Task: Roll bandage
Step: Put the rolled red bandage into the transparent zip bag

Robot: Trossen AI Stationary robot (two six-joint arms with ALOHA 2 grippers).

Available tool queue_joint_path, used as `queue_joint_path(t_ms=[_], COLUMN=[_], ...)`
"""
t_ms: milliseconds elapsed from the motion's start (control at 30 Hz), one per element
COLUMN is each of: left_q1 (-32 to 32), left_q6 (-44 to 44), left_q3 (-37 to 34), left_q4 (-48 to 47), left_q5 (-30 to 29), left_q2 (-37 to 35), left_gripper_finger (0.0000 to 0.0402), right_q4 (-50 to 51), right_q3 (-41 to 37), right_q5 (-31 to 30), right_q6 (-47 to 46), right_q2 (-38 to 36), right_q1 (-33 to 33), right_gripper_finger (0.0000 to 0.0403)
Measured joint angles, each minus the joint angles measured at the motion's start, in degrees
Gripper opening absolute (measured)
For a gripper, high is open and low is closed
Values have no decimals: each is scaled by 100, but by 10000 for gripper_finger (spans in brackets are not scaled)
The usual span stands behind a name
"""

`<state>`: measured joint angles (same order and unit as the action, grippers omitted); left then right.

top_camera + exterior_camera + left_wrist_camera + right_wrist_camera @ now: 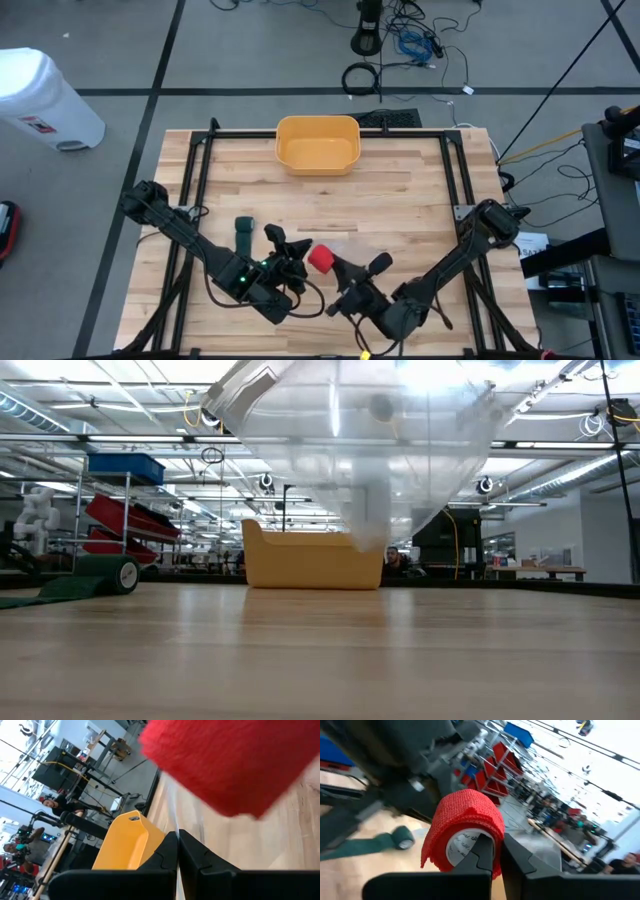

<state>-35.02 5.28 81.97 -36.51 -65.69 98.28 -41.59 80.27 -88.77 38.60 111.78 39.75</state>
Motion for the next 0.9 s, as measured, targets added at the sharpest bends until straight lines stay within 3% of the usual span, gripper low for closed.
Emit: queue_joint_path(t_ms=[900], left_q1=[-277], left_q6=[-168], left_q3=[0], left_q4=[9], left_q5=[-357], left_q2=[-81], left_gripper_finger=[4], right_q4=[1043], right_q3=[2], right_q5=[-129], right_q6=[-699], right_q2=[-2], right_q1=[-57], right_gripper_finger=[6])
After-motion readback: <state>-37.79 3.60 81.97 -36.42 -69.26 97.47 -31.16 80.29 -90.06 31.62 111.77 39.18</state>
